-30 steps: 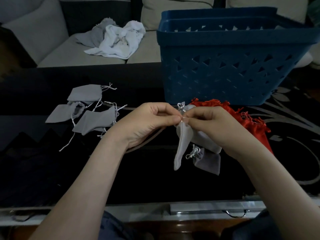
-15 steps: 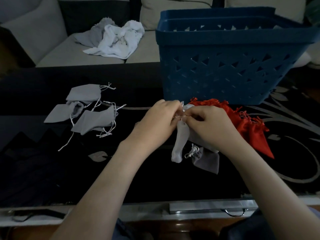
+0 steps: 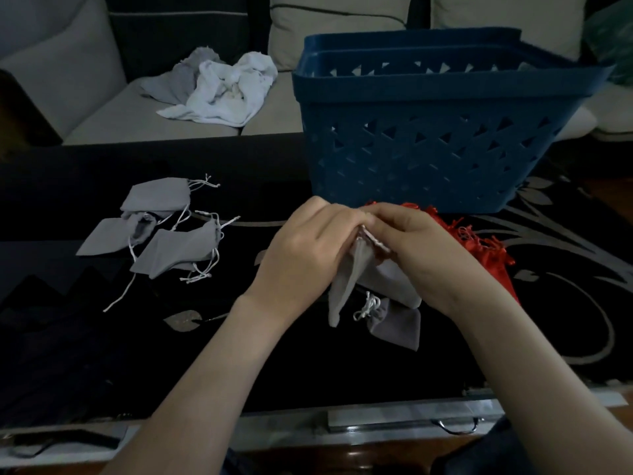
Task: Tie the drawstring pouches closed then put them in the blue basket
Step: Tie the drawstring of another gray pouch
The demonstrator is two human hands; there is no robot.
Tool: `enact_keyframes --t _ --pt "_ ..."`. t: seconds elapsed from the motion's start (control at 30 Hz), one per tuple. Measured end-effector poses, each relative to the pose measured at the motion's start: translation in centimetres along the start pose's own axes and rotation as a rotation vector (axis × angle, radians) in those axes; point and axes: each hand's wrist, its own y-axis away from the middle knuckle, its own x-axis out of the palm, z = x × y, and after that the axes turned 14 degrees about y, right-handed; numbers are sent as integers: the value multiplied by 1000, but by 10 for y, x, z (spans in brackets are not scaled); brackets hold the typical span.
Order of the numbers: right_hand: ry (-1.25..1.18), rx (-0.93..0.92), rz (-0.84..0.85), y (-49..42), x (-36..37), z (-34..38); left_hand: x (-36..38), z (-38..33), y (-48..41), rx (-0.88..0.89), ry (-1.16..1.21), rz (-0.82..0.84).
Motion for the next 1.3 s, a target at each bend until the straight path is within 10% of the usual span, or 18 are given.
enact_keyframes --t 0.5,0.8,1.03,1.2,1.3 --pt "-73 77 -160 3 -8 -2 23 -9 -3 -271 -21 -109" --pt "-62 121 -259 -3 -20 -10 18 -14 -9 -682 286 -151" --pt "-411 84 -46 0 -24 -7 11 -1 -7 -836 813 122" --pt "-397 154 -11 -3 -13 -1 7 8 0 -1015 537 157" --pt "33 96 -83 -8 1 -10 9 14 8 -1049 375 215"
